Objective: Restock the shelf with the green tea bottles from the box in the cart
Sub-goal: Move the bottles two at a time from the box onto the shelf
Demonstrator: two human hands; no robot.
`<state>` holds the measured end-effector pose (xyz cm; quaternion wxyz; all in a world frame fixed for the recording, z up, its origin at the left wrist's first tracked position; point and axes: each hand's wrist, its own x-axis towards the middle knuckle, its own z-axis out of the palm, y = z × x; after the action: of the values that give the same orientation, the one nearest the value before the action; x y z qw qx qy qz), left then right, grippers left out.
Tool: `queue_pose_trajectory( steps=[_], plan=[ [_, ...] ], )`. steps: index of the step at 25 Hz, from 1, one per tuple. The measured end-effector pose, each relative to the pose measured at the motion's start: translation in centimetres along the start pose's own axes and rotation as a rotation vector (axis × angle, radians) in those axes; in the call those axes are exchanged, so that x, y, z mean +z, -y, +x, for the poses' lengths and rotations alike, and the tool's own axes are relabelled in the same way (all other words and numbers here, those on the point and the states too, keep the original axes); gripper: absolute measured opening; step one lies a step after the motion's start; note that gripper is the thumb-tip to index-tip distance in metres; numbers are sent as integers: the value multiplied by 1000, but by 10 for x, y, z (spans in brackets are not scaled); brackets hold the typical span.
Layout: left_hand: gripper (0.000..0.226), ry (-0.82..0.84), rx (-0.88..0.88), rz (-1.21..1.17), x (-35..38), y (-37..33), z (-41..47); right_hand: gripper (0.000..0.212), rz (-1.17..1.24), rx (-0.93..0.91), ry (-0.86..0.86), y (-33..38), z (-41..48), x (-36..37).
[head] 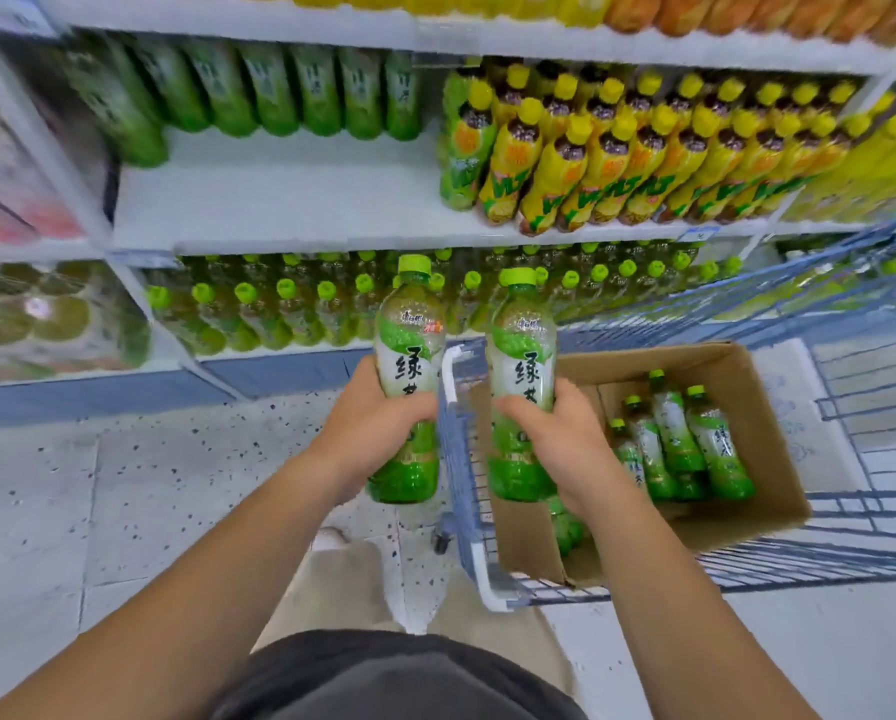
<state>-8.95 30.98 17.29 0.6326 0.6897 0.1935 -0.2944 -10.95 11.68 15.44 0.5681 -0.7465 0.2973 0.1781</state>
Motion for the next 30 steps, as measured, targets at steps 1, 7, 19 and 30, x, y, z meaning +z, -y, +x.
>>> queue_pose_trajectory(
  steps=[1, 7, 19, 30],
  plan=[
    [35, -19, 9, -4, -17, -2, 0, 40, 4, -14, 3, 9, -1, 13],
    [38, -103, 51, 2, -106, -7, 22, 36, 30, -42, 60, 48, 18, 91],
    [36, -349, 72, 0, -192, -11, 145, 17, -115, -194, 208, 95, 148, 188],
    [29, -531, 256, 105, -260, -34, 254, 12, -206, -382, 228, 138, 258, 266]
  ],
)
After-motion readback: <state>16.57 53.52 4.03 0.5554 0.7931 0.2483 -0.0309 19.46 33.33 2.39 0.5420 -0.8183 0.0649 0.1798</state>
